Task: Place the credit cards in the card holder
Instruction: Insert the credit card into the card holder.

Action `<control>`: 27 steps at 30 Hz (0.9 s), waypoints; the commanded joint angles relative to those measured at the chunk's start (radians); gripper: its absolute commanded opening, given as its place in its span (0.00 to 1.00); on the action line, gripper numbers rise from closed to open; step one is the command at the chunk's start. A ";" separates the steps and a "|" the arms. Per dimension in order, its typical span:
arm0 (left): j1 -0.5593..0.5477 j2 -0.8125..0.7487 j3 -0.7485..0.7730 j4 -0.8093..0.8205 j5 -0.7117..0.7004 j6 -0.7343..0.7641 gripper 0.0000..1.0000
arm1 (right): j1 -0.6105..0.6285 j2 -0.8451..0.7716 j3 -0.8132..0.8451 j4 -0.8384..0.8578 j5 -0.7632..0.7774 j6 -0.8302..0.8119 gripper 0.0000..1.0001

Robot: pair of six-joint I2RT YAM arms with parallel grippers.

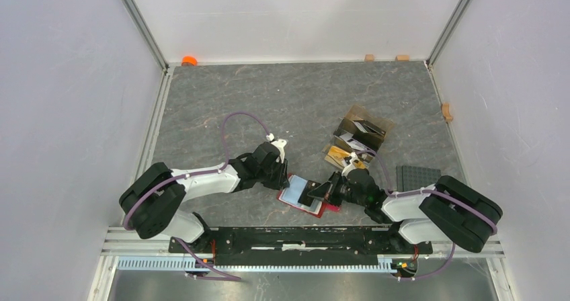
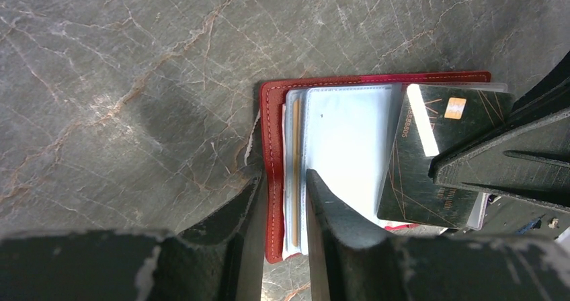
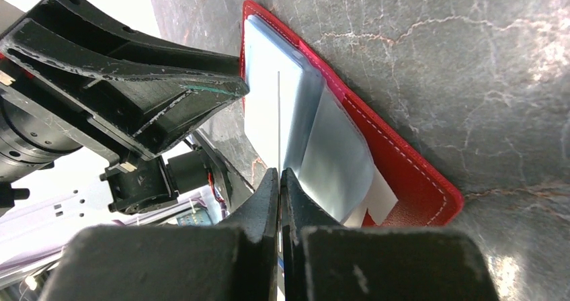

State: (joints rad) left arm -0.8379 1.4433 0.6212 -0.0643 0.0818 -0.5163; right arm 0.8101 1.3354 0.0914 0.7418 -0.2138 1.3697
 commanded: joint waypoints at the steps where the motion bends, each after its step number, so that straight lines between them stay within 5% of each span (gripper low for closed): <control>1: -0.003 0.022 -0.043 -0.075 -0.013 0.022 0.23 | 0.010 -0.033 -0.009 -0.068 0.050 0.020 0.00; 27: -0.003 -0.025 -0.113 -0.018 0.043 0.014 0.17 | 0.120 -0.077 -0.048 -0.272 0.177 0.079 0.00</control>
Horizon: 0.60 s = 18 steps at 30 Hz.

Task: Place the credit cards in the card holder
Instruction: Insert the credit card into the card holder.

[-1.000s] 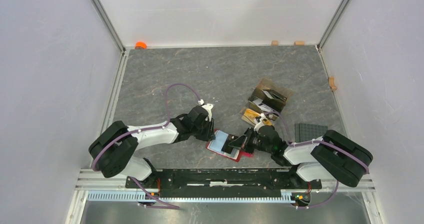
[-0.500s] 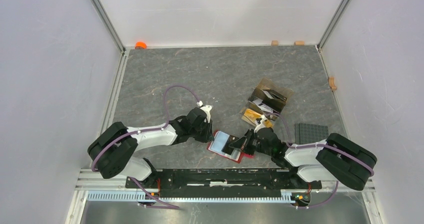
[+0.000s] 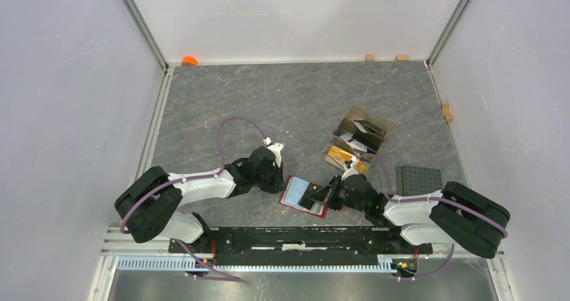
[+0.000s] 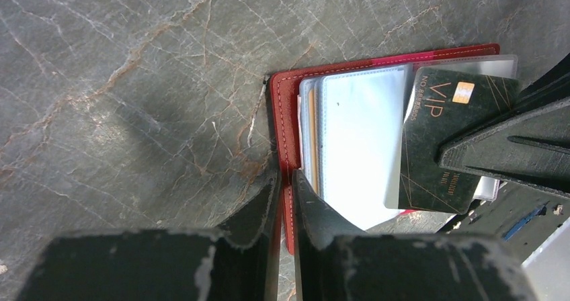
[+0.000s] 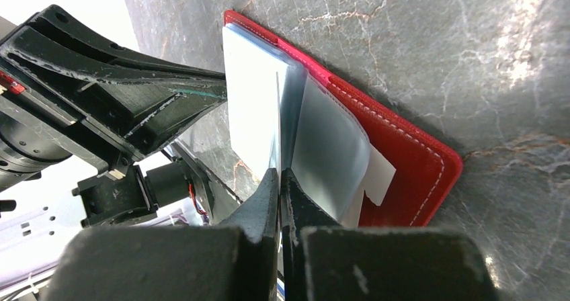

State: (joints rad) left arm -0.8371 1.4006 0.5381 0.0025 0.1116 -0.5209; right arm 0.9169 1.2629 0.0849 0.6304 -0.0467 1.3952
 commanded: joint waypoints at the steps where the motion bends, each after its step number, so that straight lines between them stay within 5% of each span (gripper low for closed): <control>1: -0.003 0.017 -0.028 -0.085 0.014 0.021 0.16 | 0.016 -0.011 -0.046 -0.173 0.011 0.057 0.00; 9: -0.003 0.011 -0.025 -0.069 0.031 0.035 0.17 | 0.030 -0.026 -0.067 -0.211 0.020 0.083 0.00; 18: -0.004 -0.012 -0.031 -0.016 0.090 0.013 0.42 | 0.029 0.054 -0.059 -0.186 0.005 0.094 0.00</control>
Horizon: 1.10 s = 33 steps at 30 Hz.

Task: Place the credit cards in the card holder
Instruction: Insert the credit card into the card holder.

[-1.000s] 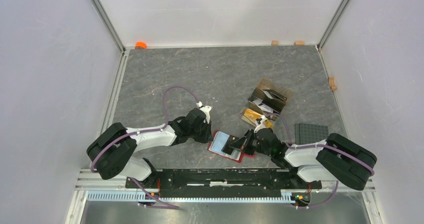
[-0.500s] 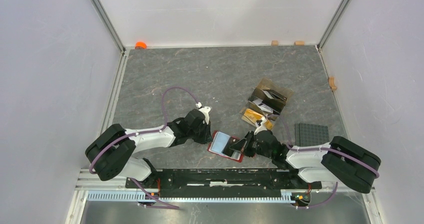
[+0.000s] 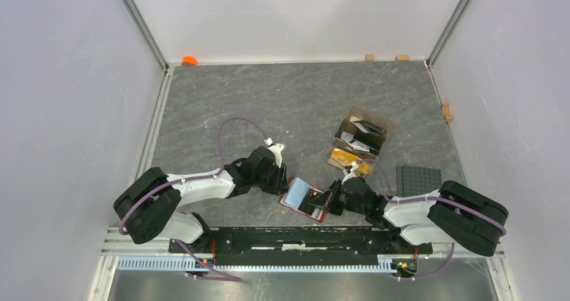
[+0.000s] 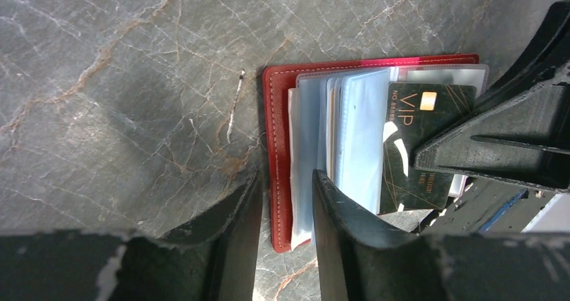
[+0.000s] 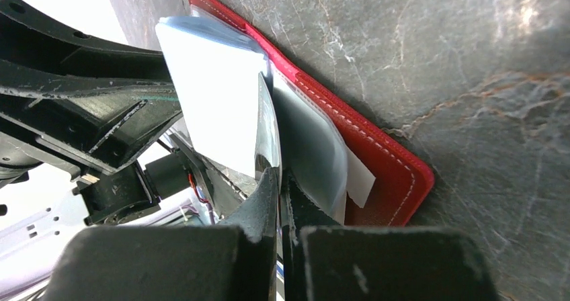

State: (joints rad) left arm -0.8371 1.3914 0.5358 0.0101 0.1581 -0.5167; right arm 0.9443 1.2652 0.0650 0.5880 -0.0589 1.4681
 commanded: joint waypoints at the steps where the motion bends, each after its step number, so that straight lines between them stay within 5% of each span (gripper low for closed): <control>1: -0.005 0.003 -0.030 -0.016 0.054 0.003 0.43 | 0.003 0.055 -0.037 -0.143 0.018 0.022 0.00; 8: -0.004 -0.022 -0.053 0.012 0.024 -0.027 0.42 | 0.003 0.090 0.006 -0.147 0.028 -0.004 0.00; 19: 0.007 -0.222 -0.041 -0.165 -0.154 -0.059 0.54 | 0.003 0.103 0.025 -0.169 0.033 -0.012 0.00; 24: 0.013 -0.289 -0.052 -0.090 -0.047 -0.078 0.58 | 0.003 0.100 0.039 -0.185 0.039 -0.022 0.00; 33: 0.033 -0.129 -0.034 -0.017 0.063 -0.045 0.59 | 0.002 0.114 0.048 -0.172 0.041 -0.029 0.00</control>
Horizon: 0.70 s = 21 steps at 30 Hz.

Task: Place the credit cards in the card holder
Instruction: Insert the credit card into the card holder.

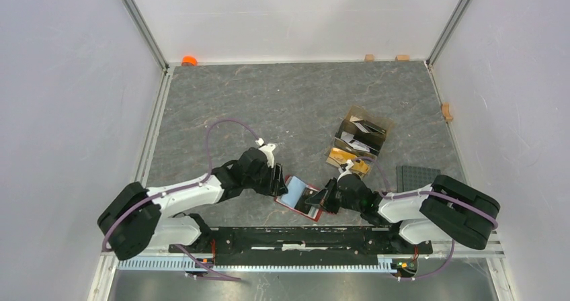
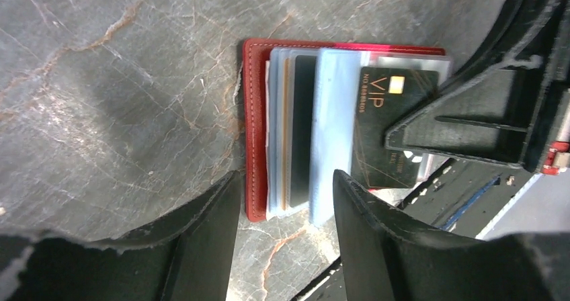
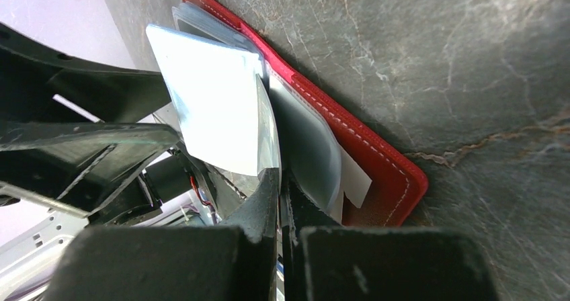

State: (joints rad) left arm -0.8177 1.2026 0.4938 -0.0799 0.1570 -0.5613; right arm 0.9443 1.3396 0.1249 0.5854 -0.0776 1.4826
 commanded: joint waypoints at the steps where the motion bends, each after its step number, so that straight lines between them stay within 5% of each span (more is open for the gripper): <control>1: 0.014 0.075 0.008 0.076 0.077 -0.001 0.58 | 0.002 0.042 -0.011 -0.163 0.061 -0.044 0.00; 9: 0.014 0.136 0.022 0.055 0.036 0.032 0.34 | 0.002 0.075 0.000 -0.105 0.056 -0.036 0.00; 21: 0.014 0.164 0.014 0.016 -0.002 0.055 0.29 | 0.003 0.118 0.016 -0.065 0.063 -0.023 0.00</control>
State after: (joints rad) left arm -0.7975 1.3350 0.5060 -0.0509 0.1810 -0.5411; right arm 0.9443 1.4094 0.1333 0.6621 -0.0860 1.4796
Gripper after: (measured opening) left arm 0.311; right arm 0.007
